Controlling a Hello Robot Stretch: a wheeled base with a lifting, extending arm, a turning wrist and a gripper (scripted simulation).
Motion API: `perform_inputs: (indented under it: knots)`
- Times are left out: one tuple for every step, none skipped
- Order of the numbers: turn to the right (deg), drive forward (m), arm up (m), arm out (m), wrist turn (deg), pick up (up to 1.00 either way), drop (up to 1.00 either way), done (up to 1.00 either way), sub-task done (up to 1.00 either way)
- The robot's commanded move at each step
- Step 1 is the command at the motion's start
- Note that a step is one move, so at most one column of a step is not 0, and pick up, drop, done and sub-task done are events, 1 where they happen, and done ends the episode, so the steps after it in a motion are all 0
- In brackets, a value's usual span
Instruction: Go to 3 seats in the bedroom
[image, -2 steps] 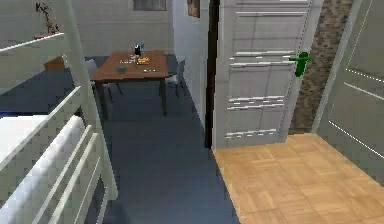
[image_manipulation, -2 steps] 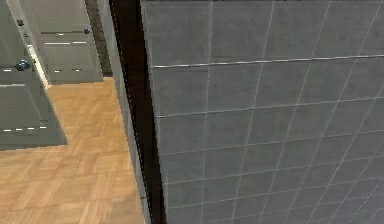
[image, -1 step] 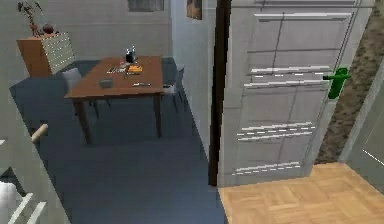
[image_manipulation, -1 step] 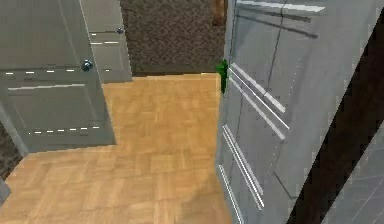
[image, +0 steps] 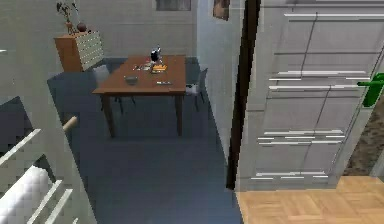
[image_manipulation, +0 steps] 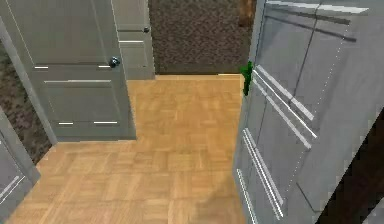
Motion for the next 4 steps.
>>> perform_inputs:
  knots:
    - [0.0,0.90,0.00,0.00,0.0,0.00,0.00,0.00,0.00]
    - [-45.0,0.00,0.00,0.00,0.0,0.00,0.00,0.00,0.00]
    - [-12.0,0.00,0.00,0.00,0.0,0.00,0.00,0.00,0.00]
    - [0.0,0.45,0.00,0.00,0.0,0.00,0.00,0.00,0.00]
